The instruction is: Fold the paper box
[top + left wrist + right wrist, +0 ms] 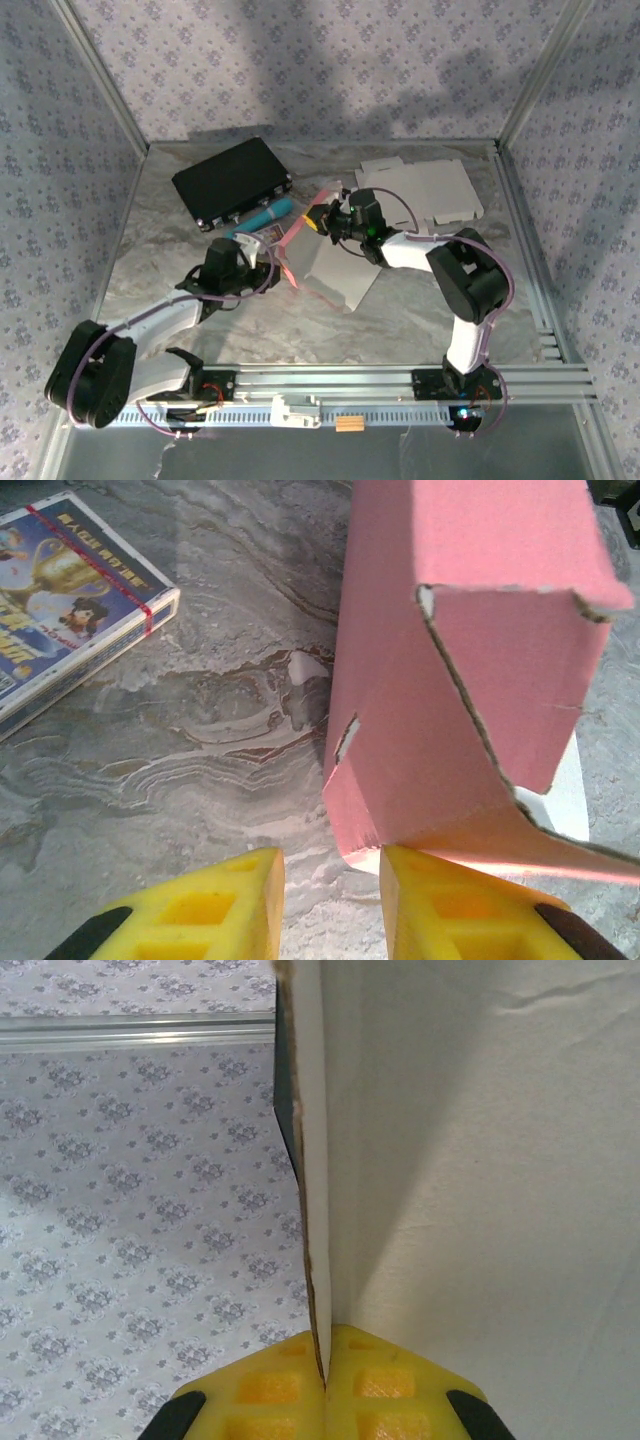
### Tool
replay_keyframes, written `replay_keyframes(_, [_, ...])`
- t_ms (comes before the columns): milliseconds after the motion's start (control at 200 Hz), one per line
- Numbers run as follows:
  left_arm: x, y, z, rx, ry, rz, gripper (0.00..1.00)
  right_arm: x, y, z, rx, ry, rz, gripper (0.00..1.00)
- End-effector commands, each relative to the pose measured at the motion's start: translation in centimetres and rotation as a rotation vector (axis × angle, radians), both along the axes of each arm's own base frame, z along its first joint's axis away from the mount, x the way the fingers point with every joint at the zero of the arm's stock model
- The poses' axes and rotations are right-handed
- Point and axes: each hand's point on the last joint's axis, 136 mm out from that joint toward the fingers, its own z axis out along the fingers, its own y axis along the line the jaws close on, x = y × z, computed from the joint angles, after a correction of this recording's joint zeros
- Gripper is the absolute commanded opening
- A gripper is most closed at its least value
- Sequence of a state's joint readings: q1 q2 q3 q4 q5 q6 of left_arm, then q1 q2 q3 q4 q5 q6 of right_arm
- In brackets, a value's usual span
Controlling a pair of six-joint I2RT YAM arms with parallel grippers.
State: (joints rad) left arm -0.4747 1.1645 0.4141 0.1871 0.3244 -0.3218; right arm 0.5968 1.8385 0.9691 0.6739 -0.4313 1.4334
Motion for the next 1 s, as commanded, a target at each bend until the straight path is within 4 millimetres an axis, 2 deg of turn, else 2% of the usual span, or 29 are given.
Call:
replay_keyframes(0, [1.2,-1.1,1.6,-0.023,-0.085,-0.027,0.32,0.0,0.5,0.4,0.035,-0.001,0.014,0.00])
replay_keyframes(305, [1.8,-2.6,2.2,-0.001,-0.119,-0.027,0.35,0.9,0.5,0.5,0.091,-0.003,-0.029,0.00])
replay_keyframes(450, [2.9,-1.3,1.8,0.051,-0.129,0.066,0.36,1.1,0.4,0.6,0.107,0.001,-0.045,0.00])
replay_keyframes(710, [3.9,-1.7,1.6,0.028,-0.124,0.097,0.39,1.2,0.1,-0.5,0.125,0.024,-0.085,0.00])
replay_keyframes(994, [4.9,-0.9,0.9,0.063,-0.124,0.166,0.40,1.4,0.6,-1.2,0.151,0.000,-0.107,0.00])
